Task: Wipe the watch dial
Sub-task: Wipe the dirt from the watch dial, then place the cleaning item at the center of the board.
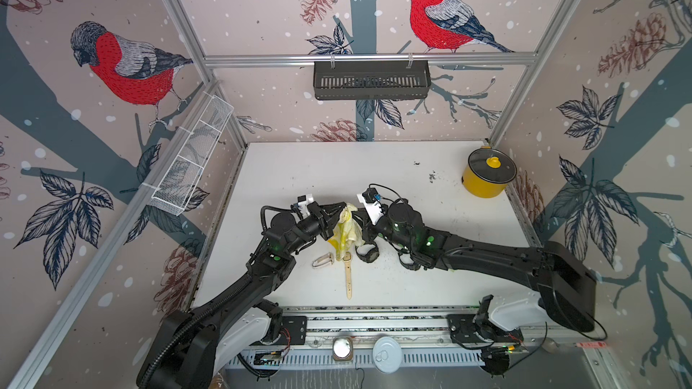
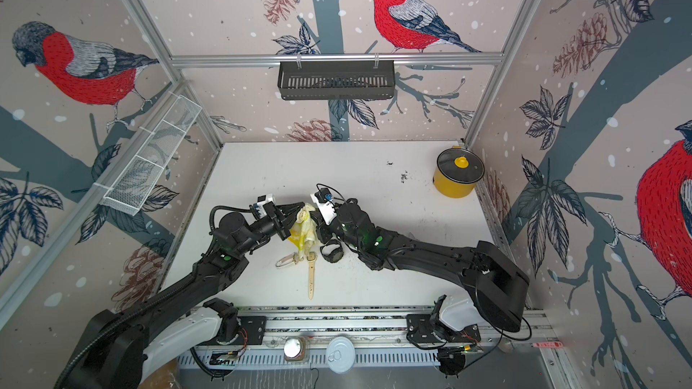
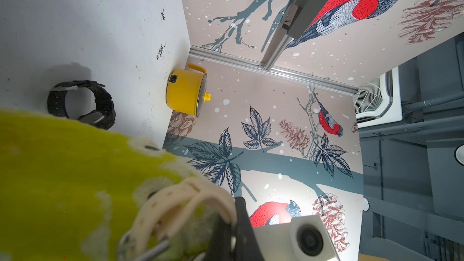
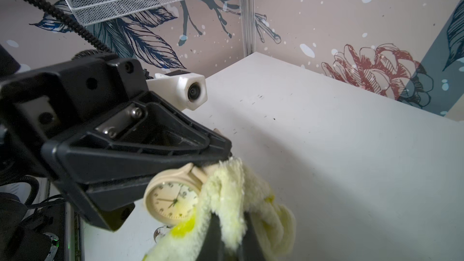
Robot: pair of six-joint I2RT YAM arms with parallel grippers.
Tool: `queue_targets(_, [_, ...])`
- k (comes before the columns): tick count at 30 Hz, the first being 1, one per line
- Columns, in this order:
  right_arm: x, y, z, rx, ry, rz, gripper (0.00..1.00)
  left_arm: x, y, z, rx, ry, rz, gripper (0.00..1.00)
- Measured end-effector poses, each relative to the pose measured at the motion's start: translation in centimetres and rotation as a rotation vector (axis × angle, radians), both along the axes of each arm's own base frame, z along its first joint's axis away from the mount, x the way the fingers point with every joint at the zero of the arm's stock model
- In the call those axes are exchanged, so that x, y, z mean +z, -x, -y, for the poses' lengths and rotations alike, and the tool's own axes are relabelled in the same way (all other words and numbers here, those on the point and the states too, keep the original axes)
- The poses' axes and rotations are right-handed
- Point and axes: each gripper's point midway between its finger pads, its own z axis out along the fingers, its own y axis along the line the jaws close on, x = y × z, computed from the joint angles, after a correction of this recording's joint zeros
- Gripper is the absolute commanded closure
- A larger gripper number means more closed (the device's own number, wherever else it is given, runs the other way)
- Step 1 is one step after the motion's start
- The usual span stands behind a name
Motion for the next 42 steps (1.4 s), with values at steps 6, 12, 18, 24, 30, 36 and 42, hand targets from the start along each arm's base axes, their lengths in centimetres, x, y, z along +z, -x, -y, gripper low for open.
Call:
queue_targets(6, [1.2,1.4,2.3,-0.002,-0.063,0.044,0.97,-0.2,-0.4,-0.7,0.053,-0.008,-0.012,1.0])
queue_targets(12, [0.5,1.2,2.9,-0.034,-0.047,0.05,0.96,-0.2,-0.4,-0.8,0.058,-0.008,-0.014,1.0])
queue_targets(18, [0.6,-1.5,4.5,-0.167,-0.032,0.051,0.96,-0.4,-0.3,-0.8,0.057,-0.012,-0.023,1.0])
queue_targets(24, [3.4,-9.7,13.1,-0.479,-0.109,0.006,0.95,-0.1,-0.1,-0.9,0.056,-0.009,-0.015,1.0])
queue_targets(30, [3.3,-14.3,20.2,-0.699,-0.066,-0.045,0.94,-0.3,0.0,-1.0,0.056,-0.015,-0.028,1.0])
queue_targets(36, [-5.7,-16.2,25.0,-0.82,0.183,-0.242,0.94,-0.6,0.0,-0.9,0.055,-0.02,-0.037,1.0])
queue_targets(42, [-14.0,-15.8,26.0,-0.782,0.35,-0.443,0.75,-1.8,-0.2,-0.7,0.047,-0.037,-0.074,1.0])
